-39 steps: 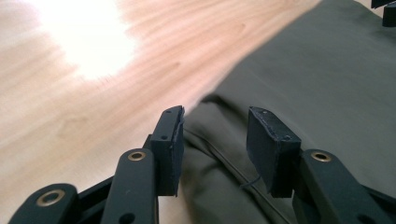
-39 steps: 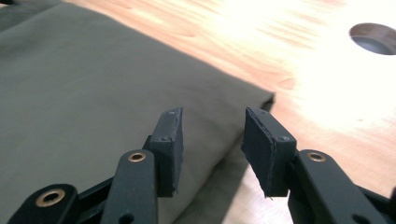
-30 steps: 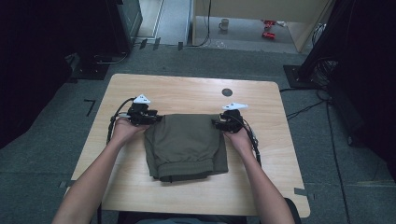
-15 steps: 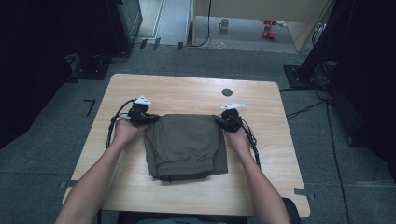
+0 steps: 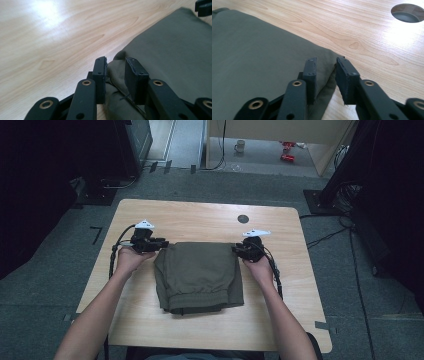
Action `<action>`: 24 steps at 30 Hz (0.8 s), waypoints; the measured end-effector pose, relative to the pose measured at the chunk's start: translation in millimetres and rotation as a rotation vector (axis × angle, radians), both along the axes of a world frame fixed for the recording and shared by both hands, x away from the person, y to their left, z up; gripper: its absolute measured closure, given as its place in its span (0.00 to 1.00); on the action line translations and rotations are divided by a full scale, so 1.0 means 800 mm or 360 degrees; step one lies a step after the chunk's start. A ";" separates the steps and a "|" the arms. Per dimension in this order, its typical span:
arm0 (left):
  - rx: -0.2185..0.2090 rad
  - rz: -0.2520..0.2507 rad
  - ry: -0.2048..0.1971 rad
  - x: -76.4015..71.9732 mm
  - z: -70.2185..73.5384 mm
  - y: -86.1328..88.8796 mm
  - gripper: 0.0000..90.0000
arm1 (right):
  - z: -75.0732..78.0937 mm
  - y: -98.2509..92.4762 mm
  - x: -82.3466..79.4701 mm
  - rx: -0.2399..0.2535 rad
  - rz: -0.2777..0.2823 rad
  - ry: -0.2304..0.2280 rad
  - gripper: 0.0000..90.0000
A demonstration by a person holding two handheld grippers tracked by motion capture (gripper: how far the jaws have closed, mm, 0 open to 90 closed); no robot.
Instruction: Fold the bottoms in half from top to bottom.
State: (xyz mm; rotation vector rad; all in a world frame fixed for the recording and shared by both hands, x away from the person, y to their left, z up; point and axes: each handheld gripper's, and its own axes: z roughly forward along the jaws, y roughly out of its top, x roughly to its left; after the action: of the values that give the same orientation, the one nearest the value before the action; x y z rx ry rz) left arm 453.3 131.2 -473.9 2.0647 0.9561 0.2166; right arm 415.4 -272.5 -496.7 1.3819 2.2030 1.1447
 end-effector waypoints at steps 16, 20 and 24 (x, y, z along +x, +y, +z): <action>-0.0018 -0.0022 -0.0060 -0.037 0.007 0.028 0.67 | 0.013 -0.038 -0.029 -0.0023 0.0049 -0.0086 0.60; -0.0029 -0.0024 -0.0061 -0.045 0.006 0.035 0.63 | 0.012 -0.049 -0.034 -0.0027 0.0040 -0.0087 0.58; -0.0044 -0.0022 -0.0062 -0.054 0.004 0.041 0.60 | 0.011 -0.059 -0.038 -0.0021 0.0020 -0.0080 0.57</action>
State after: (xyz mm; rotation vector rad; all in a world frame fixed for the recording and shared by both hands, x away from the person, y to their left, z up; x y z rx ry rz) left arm 410.1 164.4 -470.8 2.0339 0.9166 0.2340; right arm 384.9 -320.0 -487.6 1.3215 2.1833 1.1542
